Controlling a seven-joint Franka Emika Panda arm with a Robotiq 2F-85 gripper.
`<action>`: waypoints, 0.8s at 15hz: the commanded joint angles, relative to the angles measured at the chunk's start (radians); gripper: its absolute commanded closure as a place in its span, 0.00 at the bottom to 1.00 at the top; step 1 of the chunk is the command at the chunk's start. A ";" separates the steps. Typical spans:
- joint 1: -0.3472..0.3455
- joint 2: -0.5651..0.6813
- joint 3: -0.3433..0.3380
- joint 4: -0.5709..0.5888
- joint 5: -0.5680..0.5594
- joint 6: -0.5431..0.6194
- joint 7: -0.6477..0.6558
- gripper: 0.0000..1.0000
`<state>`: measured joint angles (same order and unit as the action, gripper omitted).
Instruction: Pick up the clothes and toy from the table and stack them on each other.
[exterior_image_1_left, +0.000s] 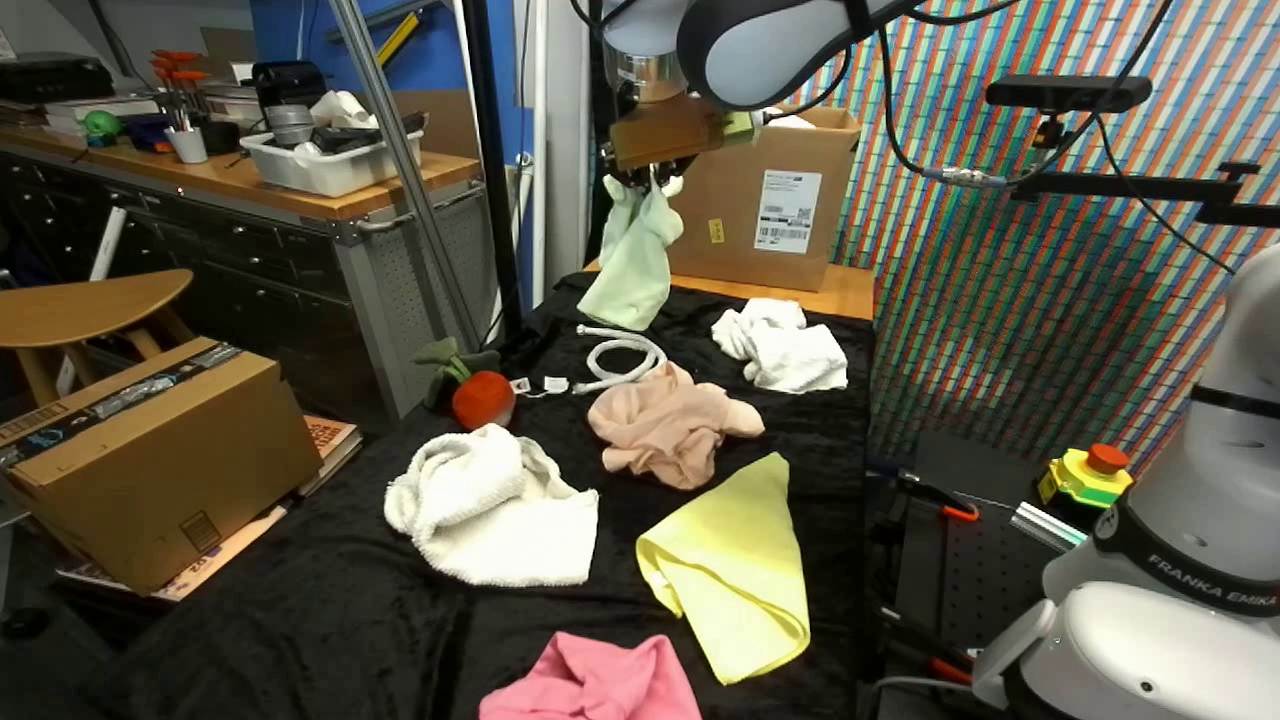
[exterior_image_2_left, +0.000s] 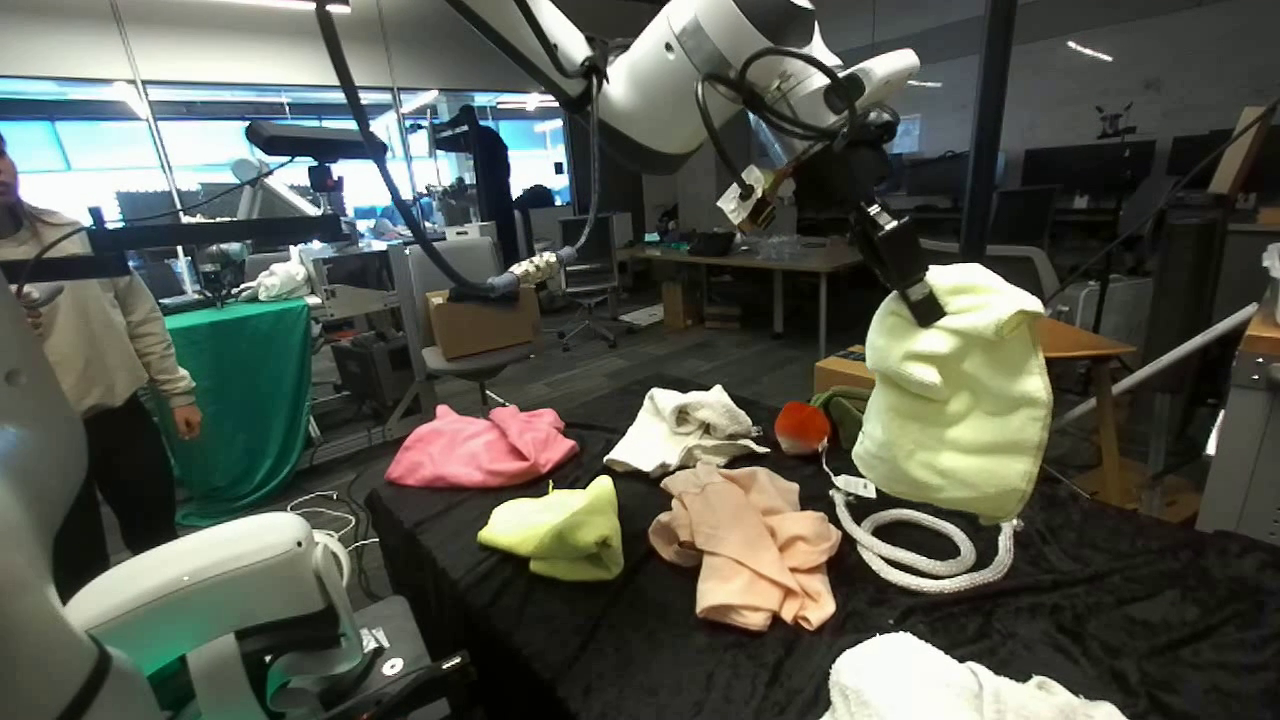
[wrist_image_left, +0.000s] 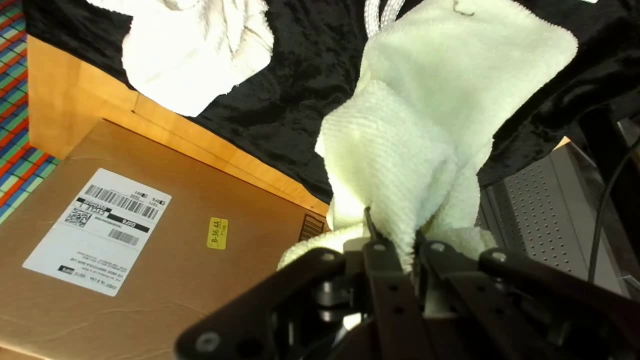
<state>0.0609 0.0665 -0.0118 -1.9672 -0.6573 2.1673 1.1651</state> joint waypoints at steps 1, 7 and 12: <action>-0.011 0.010 0.006 0.012 0.037 0.028 -0.031 0.66; 0.006 0.009 0.029 0.009 0.063 0.012 -0.100 0.21; 0.042 0.046 0.077 0.038 0.151 0.009 -0.253 0.00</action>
<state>0.0820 0.0848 0.0419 -1.9668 -0.5637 2.1781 1.0104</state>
